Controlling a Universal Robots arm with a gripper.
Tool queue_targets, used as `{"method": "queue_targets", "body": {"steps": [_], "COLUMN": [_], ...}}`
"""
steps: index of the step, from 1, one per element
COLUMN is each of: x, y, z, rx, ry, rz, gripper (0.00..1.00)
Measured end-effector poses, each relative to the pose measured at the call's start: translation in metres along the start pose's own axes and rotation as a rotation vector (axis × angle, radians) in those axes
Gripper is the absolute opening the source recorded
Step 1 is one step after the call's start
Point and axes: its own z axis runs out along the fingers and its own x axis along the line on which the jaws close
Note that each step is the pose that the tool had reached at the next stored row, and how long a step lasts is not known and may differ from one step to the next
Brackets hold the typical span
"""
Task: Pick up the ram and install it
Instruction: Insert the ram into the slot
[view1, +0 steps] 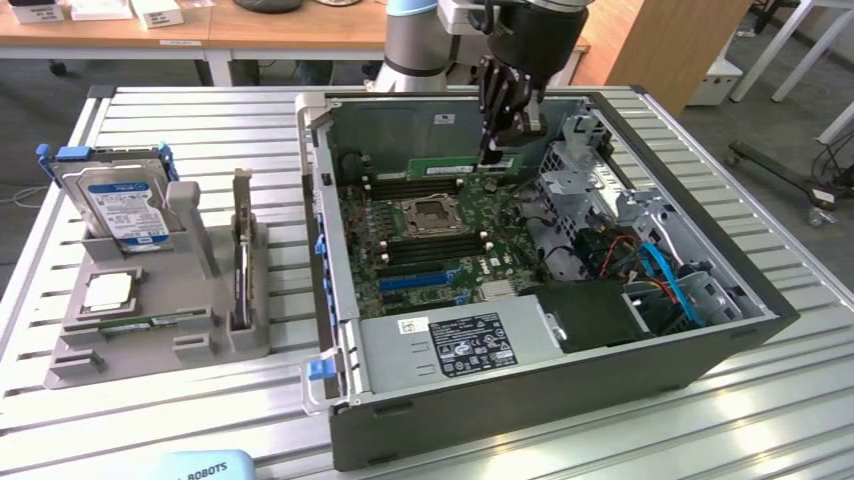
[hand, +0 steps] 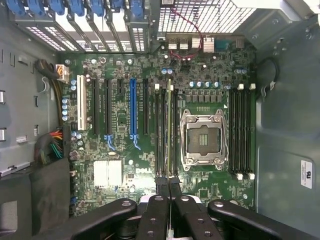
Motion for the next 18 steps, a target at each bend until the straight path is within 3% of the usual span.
{"method": "queue_targets", "body": {"steps": [18], "x": [0.001], "y": [-0.0006], "z": [0.0165], "rx": [0.0123], "ry": [0.0024], "rz": [0.0], "gripper": [0.11]}}
